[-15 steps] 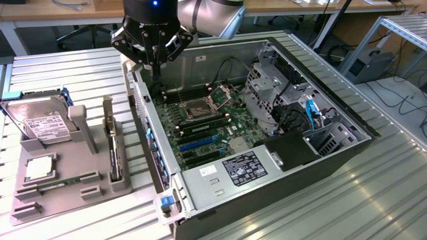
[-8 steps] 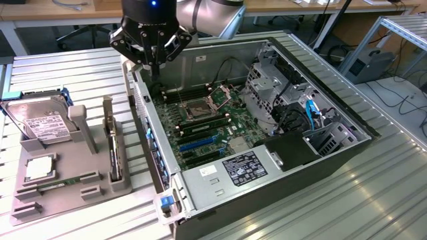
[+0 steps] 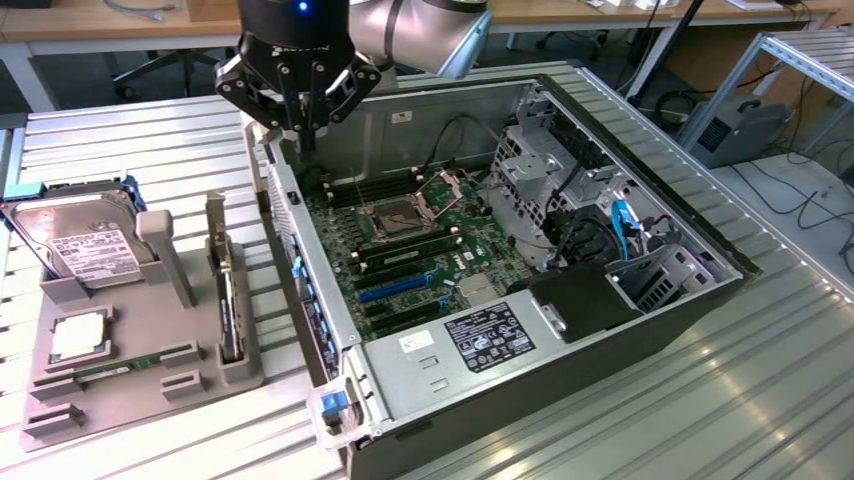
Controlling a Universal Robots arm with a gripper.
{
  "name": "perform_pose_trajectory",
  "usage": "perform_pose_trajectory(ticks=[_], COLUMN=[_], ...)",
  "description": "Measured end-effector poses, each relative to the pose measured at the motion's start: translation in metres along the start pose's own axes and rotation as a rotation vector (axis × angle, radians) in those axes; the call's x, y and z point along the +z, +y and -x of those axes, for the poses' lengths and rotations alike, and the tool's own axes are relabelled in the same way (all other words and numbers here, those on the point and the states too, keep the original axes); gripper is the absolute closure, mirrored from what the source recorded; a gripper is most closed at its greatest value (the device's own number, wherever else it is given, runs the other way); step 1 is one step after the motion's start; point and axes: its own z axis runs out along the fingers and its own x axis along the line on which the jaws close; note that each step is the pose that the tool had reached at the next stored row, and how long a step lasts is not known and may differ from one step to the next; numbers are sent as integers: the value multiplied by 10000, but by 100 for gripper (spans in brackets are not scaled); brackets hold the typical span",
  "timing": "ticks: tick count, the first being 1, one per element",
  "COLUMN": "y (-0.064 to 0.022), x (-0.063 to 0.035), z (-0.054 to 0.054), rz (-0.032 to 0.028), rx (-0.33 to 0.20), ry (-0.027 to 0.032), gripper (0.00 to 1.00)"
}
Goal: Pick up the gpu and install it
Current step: 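Reach for the gpu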
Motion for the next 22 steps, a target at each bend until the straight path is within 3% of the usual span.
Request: perform_pose_trajectory(ticks=[22], y=[-5], x=[-1], z=[-63], rz=[0], rx=[0], ry=[0], gripper=[89])
